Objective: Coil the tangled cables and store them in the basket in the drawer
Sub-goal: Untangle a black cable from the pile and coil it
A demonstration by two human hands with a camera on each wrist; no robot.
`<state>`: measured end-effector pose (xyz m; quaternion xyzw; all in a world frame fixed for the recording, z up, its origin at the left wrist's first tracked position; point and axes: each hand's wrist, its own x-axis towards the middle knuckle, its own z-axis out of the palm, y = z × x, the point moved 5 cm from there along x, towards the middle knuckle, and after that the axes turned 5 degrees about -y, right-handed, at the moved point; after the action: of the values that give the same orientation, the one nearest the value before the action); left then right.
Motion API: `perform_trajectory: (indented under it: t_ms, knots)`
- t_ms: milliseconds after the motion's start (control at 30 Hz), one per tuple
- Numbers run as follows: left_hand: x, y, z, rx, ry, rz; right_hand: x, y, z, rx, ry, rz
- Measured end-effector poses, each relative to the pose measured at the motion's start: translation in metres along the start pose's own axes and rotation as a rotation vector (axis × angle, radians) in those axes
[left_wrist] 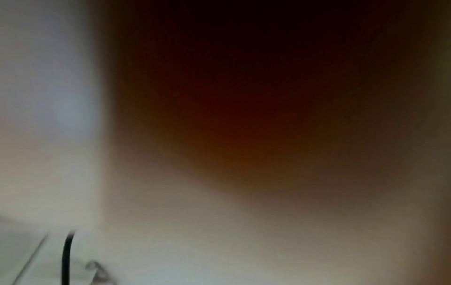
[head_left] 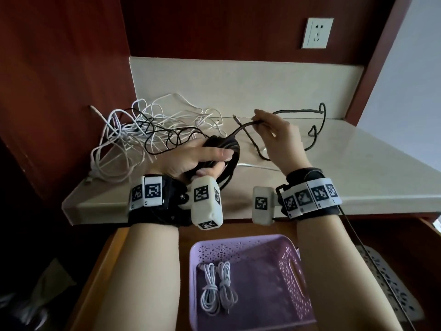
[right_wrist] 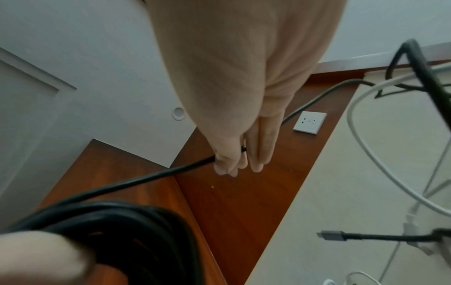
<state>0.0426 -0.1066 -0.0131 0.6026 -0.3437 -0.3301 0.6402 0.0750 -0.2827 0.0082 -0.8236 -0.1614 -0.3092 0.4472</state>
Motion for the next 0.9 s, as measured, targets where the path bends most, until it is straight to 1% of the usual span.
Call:
perform_trajectory:
  t_ms: [100, 167, 233, 267, 333, 367, 433, 533, 600, 633, 700, 767, 833, 900]
  knots:
    - [0.003, -0.007, 0.012, -0.159, -0.143, 0.062, -0.001, -0.007, -0.005, -0.043, -0.035, -0.052]
    - [0.004, -0.008, 0.022, -0.241, -0.252, 0.127, -0.002, -0.012, -0.003, -0.21, -0.047, -0.116]
    - [0.006, -0.007, 0.03, -0.281, -0.33, 0.201, -0.002, -0.019, 0.001, -0.385, -0.075, -0.155]
    - [0.007, -0.004, 0.034, -0.309, -0.377, 0.243, -0.003, -0.022, 0.003, -0.406, -0.082, -0.177]
    - [0.007, 0.008, 0.039, -0.393, -0.457, 0.348, -0.003, -0.027, 0.004, -0.338, -0.083, -0.215]
    - [0.006, 0.016, 0.037, -0.441, -0.451, 0.4, -0.003, -0.027, 0.004, -0.275, -0.081, -0.215]
    - [0.003, 0.028, 0.027, -0.519, -0.394, 0.451, -0.003, -0.029, 0.002, -0.218, -0.041, -0.184]
    - [-0.006, 0.035, 0.012, -0.585, -0.348, 0.435, -0.003, -0.035, -0.005, -0.178, 0.074, -0.206]
    - [-0.01, 0.04, 0.004, -0.633, -0.299, 0.441, -0.002, -0.037, -0.006, -0.141, 0.092, -0.197]
    - [-0.012, 0.043, 0.002, -0.667, -0.268, 0.464, -0.002, -0.038, -0.003, -0.14, 0.063, -0.197]
    - [-0.015, 0.049, -0.003, -0.747, -0.183, 0.55, -0.004, -0.039, 0.009, -0.144, -0.077, -0.216]
    - [-0.018, 0.052, -0.009, -0.827, -0.051, 0.66, -0.007, -0.034, 0.024, -0.153, -0.227, -0.207]
    - [-0.021, 0.051, -0.018, -0.911, 0.095, 0.759, -0.008, -0.026, 0.031, -0.206, -0.333, -0.133]
    - [-0.023, 0.046, -0.029, -0.973, 0.256, 0.852, -0.01, -0.021, 0.036, -0.28, -0.44, -0.093]
